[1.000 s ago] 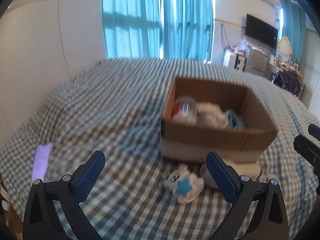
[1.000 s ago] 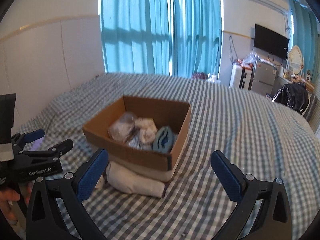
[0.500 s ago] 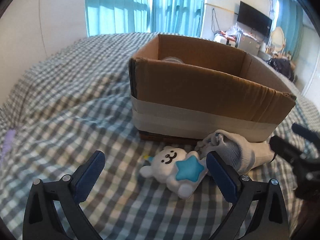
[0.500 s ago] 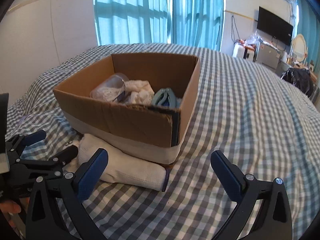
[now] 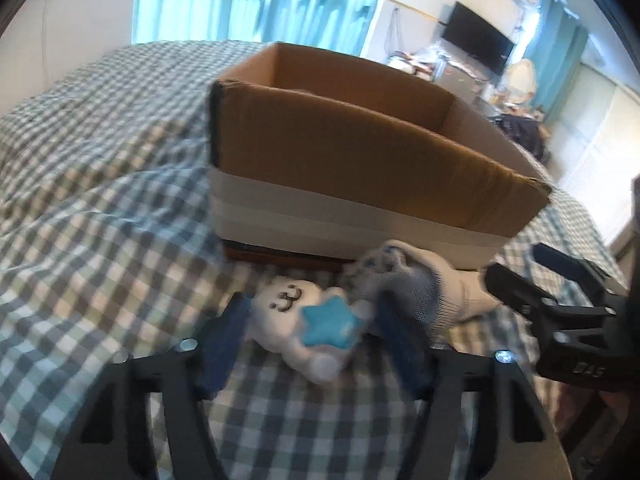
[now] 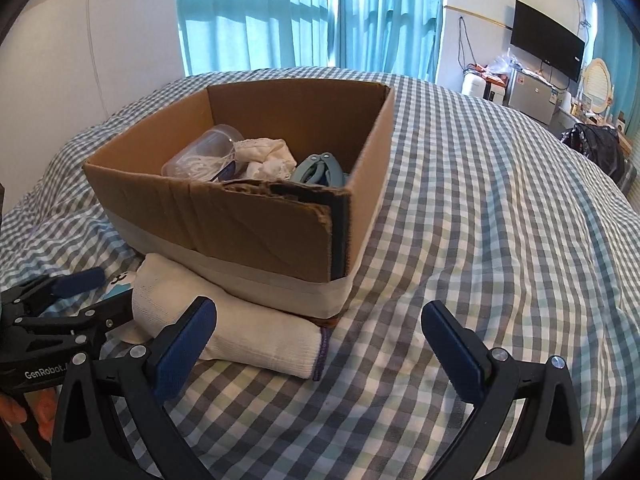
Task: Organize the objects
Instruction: 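Grasp the white bear toy with the left tool while the right tool grasps the gray glove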
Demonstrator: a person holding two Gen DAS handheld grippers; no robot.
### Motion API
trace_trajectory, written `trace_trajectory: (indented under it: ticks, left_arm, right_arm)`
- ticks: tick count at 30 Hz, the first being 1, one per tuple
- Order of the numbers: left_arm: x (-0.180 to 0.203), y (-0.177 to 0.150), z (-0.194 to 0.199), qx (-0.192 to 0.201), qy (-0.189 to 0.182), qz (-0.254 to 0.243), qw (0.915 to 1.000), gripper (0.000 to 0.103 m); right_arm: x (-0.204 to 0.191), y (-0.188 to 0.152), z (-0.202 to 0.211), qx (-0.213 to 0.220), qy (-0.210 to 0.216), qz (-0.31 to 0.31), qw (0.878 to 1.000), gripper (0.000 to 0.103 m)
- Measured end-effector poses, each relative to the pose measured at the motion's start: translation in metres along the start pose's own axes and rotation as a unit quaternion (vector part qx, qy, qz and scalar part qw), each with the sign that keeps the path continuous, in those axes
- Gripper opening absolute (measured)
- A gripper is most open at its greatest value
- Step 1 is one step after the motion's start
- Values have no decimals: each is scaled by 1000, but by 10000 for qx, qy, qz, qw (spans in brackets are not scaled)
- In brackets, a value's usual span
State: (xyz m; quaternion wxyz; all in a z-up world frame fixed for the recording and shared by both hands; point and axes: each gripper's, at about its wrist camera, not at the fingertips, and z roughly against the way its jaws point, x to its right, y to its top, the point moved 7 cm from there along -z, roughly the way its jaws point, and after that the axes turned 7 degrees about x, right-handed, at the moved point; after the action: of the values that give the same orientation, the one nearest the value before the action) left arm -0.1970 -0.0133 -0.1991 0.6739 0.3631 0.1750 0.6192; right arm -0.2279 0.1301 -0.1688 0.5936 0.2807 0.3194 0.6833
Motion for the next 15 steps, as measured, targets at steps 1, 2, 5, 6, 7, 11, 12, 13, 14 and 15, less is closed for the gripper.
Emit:
trace_trajectory:
  ticks: [1, 2, 5, 6, 7, 11, 12, 13, 14, 15]
  left_arm:
    - [0, 0, 0, -9, -9, -13, 10000, 64]
    - [0, 0, 2, -21, -32, 10, 10000, 64]
    - [-6, 2, 14, 69, -44, 185, 9998, 39]
    - [-8, 5, 19, 121, -67, 218, 9997, 28]
    - [-9, 8, 24, 154, -39, 232, 9996, 28]
    - [-13, 10, 25, 146, 192, 40, 9997, 28]
    - [-12, 9, 23, 125, 199, 9, 9997, 28]
    - [-12, 8, 23, 145, 234, -57, 9996, 29]
    - [-11, 8, 23, 168, 294, -163, 9993, 30]
    - [-10, 8, 22, 177, 341, -236, 9990, 35]
  right_arm:
    - [-2, 1, 0, -4, 29, -2, 10000, 103]
    - [-5, 2, 0, -12, 75, -10, 10000, 103]
    - [-14, 4, 4, 7, 114, 9, 9999, 103]
    - [-17, 4, 5, 10, 133, 27, 9999, 103]
    - [-20, 5, 6, 14, 148, 44, 9999, 103]
    - [-38, 8, 7, 15, 284, 202, 9994, 103]
    - [-43, 8, 6, 2, 329, 253, 9991, 103]
    - [-50, 9, 4, 5, 377, 361, 9986, 103]
    - [-54, 9, 3, 17, 378, 442, 9983, 103]
    - [-58, 8, -1, 20, 360, 587, 9976, 103]
